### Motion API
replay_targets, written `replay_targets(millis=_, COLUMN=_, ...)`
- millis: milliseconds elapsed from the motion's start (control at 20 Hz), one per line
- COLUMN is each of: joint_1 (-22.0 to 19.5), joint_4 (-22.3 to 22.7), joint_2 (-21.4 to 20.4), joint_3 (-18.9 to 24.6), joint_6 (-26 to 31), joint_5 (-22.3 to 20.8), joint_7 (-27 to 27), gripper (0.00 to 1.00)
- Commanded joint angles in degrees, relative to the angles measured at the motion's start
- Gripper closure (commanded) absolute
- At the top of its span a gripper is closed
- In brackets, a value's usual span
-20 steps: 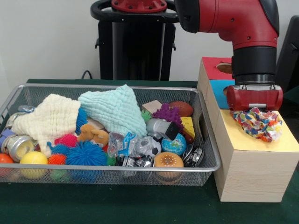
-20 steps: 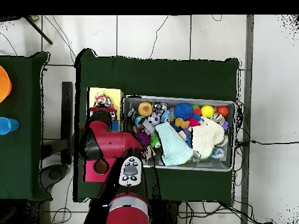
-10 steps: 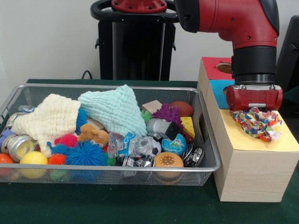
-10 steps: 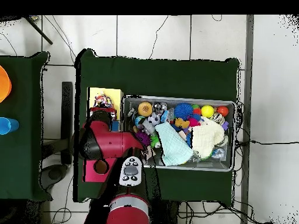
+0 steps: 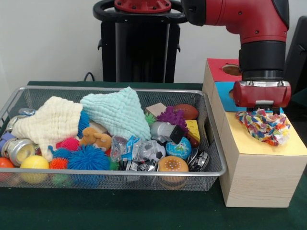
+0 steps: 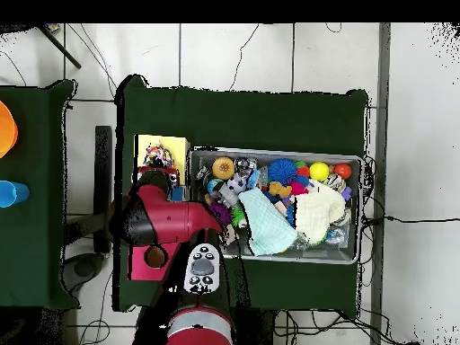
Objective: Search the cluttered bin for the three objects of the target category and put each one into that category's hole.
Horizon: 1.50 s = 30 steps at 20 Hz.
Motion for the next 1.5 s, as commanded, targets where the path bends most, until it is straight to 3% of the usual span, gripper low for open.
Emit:
replay_targets(millis=50, joint_1=-4.45, joint_4=4.20, joint_2=0.18, joint_3=3.02, joint_6=6.74, joint_5=1.07, joint_7=9.70, gripper=0.00)
replay_targets(millis=150, joint_1=-5.45, joint_4=4.39, joint_2=0.40, joint_3=3.79, joint_6=7.68, joint_5=1.24, joint_7=9.74, gripper=0.00)
replay_targets(millis=200, joint_1=-5.46, joint_4=4.41, joint_2=0.40, joint_3=3.72, joint_6=7.07, joint_5=0.77, joint_7=9.39, gripper=1.00)
replay_targets(millis=850, joint_1=-4.37, joint_4=3.42, joint_2=-0.04, joint_3=2.40, joint_6=8.48, joint_5=1.65, joint_7=8.88, gripper=1.00)
replay_targets(millis=1150, joint_1=-0.87, joint_4=6.11, joint_2=-6.66, joint_3=-0.20, joint_6=15.80, joint_5=3.17, joint_7=9.74, gripper=1.00)
replay_targets(millis=1500, joint_1=-1.46, joint_4=9.59, joint_2=-12.05, joint_3=1.50, joint_6=19.96, joint_5=2.98, joint_7=10.51, gripper=1.00)
